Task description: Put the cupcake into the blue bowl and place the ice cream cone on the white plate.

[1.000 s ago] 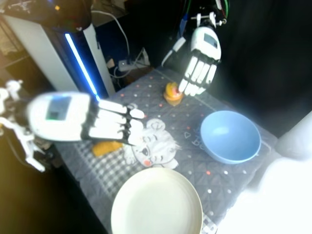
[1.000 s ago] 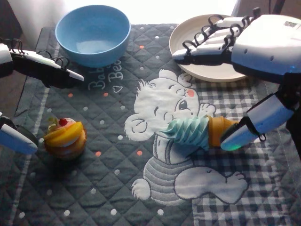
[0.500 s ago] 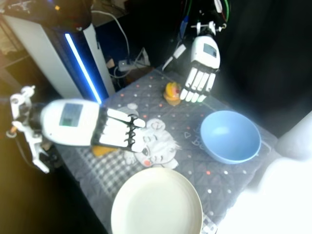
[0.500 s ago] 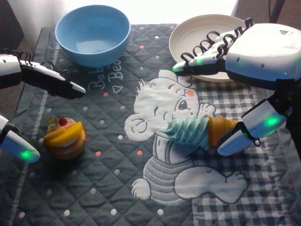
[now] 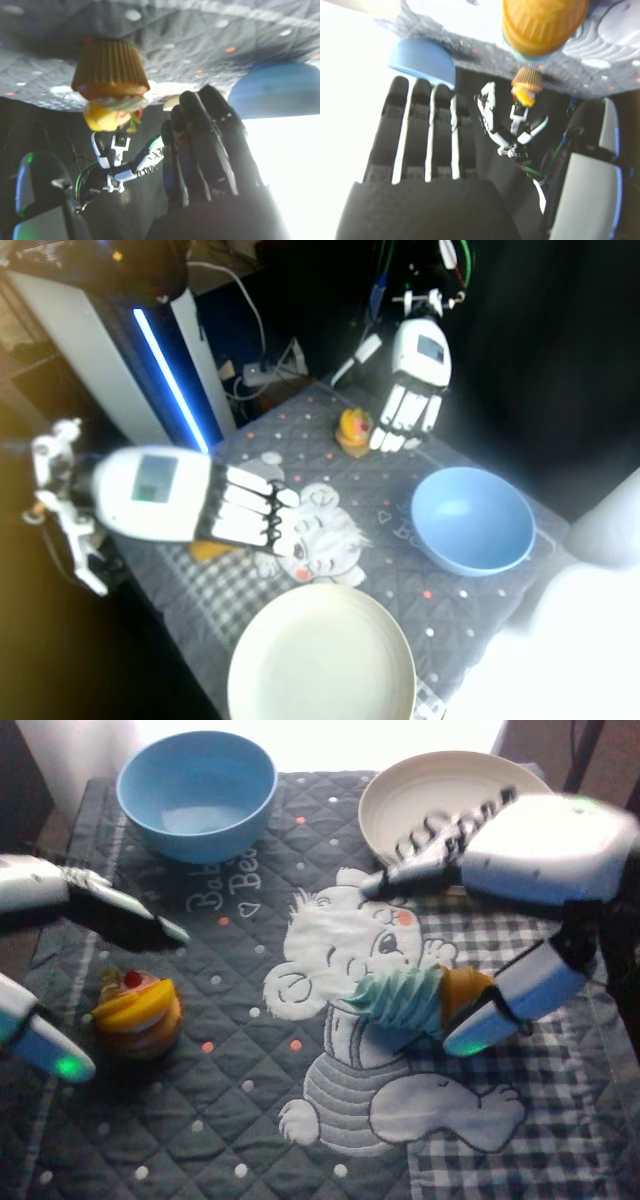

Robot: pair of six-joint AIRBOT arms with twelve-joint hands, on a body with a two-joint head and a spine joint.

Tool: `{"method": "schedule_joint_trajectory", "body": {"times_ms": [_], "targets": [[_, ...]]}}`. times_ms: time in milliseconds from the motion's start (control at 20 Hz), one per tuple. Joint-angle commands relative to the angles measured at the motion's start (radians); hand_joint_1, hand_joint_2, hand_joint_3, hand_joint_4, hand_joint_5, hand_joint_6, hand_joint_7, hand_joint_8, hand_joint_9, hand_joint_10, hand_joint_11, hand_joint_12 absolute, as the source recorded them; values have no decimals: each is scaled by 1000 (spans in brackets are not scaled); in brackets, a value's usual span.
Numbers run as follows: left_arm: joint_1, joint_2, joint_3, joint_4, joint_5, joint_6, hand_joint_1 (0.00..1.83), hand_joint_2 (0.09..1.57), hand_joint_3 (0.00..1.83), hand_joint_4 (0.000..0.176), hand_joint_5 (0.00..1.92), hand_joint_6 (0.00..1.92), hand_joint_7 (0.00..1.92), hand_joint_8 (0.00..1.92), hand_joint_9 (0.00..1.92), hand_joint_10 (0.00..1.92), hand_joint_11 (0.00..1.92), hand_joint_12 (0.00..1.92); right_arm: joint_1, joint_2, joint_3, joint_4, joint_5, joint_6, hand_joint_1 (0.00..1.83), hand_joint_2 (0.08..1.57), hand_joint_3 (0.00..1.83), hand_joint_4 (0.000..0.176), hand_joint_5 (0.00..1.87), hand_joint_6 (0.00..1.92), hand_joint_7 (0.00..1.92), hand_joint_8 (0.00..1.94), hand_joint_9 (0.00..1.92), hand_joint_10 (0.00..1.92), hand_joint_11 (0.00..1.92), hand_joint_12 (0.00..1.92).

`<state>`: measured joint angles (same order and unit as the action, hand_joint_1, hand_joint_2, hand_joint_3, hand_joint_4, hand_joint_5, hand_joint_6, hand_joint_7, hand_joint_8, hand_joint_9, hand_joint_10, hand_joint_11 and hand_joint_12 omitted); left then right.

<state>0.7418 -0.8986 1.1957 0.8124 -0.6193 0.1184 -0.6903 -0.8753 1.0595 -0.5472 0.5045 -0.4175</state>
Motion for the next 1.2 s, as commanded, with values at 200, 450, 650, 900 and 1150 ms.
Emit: {"method": "schedule_joint_trajectory", "body": {"times_ms": [200,450,650,900,1150], "targets": [[8,-40,-2,-34,-56,7,776,662,0,0,510,0,626,1,701,3,311,930,-7,-21,4,13,56,9,746,672,0,0,477,9,581,20,543,16,445,195],[10,-56,0,-15,-50,1,775,680,2,0,509,0,600,0,661,0,278,948,-16,-26,6,14,49,9,725,679,2,0,493,4,611,6,567,6,470,189],[10,-58,1,-15,-49,1,792,688,2,0,534,1,620,3,685,6,314,931,-16,-26,6,14,49,12,763,681,0,0,547,6,658,6,640,12,511,197],[12,-65,8,-15,-49,1,802,723,4,0,560,5,646,4,681,5,194,955,-23,-24,7,13,49,12,782,695,3,0,567,5,683,8,688,18,557,216],[8,-64,10,-19,-55,-3,891,776,1,0,597,8,674,6,736,15,258,930,-36,-23,15,13,26,12,793,696,2,0,571,4,686,6,697,15,570,219]]}}
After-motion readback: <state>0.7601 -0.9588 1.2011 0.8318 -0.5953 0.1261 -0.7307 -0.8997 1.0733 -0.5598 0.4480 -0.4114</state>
